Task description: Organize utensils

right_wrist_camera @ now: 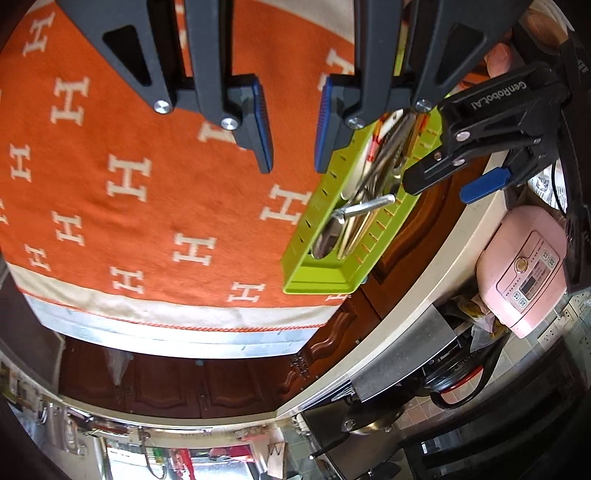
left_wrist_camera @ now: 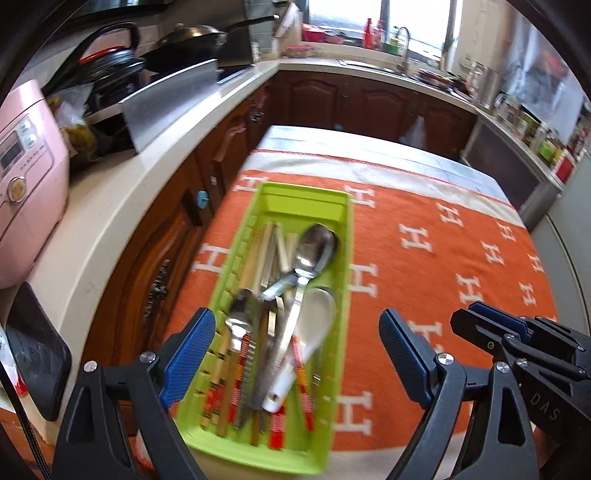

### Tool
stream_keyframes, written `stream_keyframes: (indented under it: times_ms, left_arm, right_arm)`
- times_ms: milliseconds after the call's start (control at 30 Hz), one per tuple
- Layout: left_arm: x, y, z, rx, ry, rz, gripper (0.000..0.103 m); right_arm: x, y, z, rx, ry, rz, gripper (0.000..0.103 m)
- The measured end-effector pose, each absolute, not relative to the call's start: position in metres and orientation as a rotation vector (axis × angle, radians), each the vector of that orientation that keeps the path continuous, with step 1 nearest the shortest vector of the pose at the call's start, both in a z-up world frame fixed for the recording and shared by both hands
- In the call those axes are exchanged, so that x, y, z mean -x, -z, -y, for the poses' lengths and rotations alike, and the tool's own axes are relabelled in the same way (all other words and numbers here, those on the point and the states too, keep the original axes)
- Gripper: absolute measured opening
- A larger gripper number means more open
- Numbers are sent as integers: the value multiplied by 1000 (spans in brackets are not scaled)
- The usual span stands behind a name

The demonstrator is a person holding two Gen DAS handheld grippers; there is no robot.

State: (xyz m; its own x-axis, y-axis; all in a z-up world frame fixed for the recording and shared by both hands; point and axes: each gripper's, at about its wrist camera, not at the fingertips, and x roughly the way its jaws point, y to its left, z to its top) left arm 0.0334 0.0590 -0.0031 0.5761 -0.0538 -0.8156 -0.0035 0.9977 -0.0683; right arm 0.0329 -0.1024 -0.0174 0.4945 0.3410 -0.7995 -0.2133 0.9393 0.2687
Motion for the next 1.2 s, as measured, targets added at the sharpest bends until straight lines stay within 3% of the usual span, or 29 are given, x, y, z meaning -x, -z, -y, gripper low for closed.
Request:
stream_keyframes:
  times_ms: [333, 467, 1200]
  left_arm:
    - [-14, -27, -8, 34, 151, -954, 90]
    - [-7, -44, 5, 40, 171, -923, 102]
    - [24, -60, 30, 40, 115, -868, 102]
  right_arm:
    - [6, -20, 148, -140, -198, -945, 23]
    - [20, -35, 162, -167, -158, -919, 29]
    - [55, -51, 190, -156, -111, -835, 32]
